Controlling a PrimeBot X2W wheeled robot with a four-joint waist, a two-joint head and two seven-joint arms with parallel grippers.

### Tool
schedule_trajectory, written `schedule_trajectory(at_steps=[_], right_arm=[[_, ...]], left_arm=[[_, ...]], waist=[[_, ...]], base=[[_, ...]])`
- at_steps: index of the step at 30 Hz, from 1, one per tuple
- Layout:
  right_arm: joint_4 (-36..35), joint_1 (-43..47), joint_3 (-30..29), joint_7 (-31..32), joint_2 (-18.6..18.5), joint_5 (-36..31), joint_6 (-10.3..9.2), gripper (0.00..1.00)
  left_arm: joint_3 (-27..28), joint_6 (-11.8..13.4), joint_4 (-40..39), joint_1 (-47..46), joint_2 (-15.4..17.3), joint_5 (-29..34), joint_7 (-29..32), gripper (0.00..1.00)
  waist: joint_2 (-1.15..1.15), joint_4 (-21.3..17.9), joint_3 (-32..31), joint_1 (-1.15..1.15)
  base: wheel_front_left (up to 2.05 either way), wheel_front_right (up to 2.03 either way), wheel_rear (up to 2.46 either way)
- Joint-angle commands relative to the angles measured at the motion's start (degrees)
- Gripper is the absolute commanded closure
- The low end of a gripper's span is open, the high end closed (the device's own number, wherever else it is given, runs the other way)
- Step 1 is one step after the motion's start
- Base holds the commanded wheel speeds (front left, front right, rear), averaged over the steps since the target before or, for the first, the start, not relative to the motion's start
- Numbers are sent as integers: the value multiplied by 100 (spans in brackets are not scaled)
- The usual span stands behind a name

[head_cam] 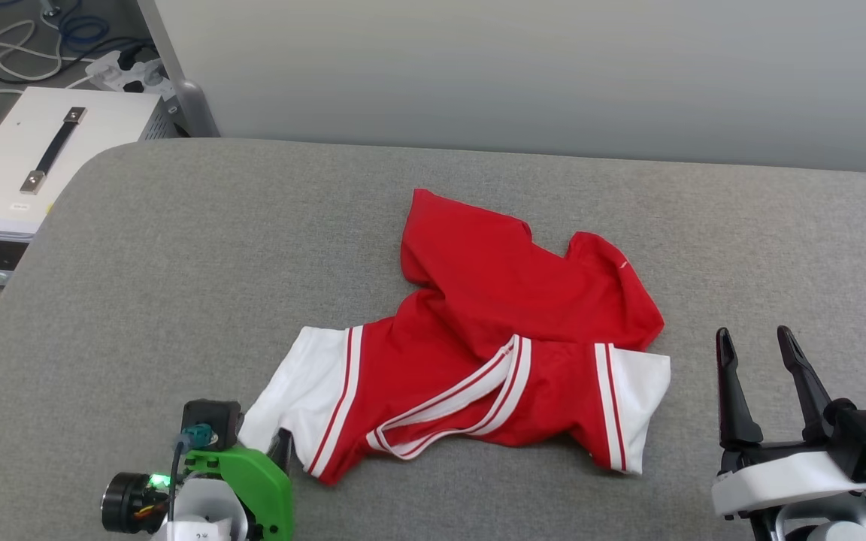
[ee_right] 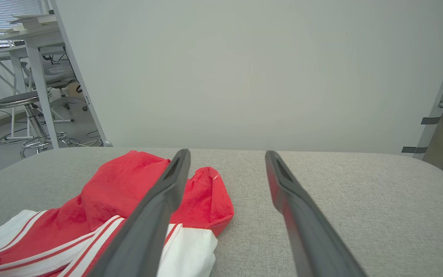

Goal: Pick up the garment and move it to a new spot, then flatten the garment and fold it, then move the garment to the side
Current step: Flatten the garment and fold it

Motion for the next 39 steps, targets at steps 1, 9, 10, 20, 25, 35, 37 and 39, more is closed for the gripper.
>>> schedule_trajectory(at_steps=[1, 9, 10, 20, 25, 35, 37, 39], right_arm=[[22, 50, -23, -14, -8, -21, -6, 0], [29, 152, -148, -14, -8, 0, -6, 0], [26, 159, -158, -14, -8, 1, -6, 0], [51, 224, -168, -14, -8, 46, -6, 0], [83, 236, -176, -14, -8, 38, -6, 0], [183, 198, -20, 634, -8, -206, -6, 0], [128, 149, 90, 1227, -30, -227, -6, 0], [35, 66, 284, 1949, -230, -169, -6, 0]], left_arm=[[41, 59, -25, -97, -56, 65, -181, 0], [230, 174, -618, -344, -138, 289, -1298, 0], [223, 148, -721, -348, -131, 325, -1343, 0], [527, -226, -2223, 219, -513, 859, -1490, 0], [838, -476, -2582, 683, -824, 1285, -1491, 0], [1374, -945, -2507, 820, -1243, 1716, -1492, 0], [1439, -1006, -2462, 824, -1300, 1767, -1492, 0], [1485, -1056, -2428, 819, -1360, 1817, -1492, 0]], waist=[[0, 9, -36, 0], [0, 56, -216, 0], [0, 60, -228, 0], [0, -33, -249, 0], [0, -77, -200, 0], [0, -51, -163, 0], [0, -43, -133, 0], [0, -23, -79, 0]], base=[[0, 0, 0], [0, 0, 0], [0, 0, 0], [0, 0, 0], [0, 0, 0], [0, 0, 0], [0, 0, 0], [0, 0, 0]])
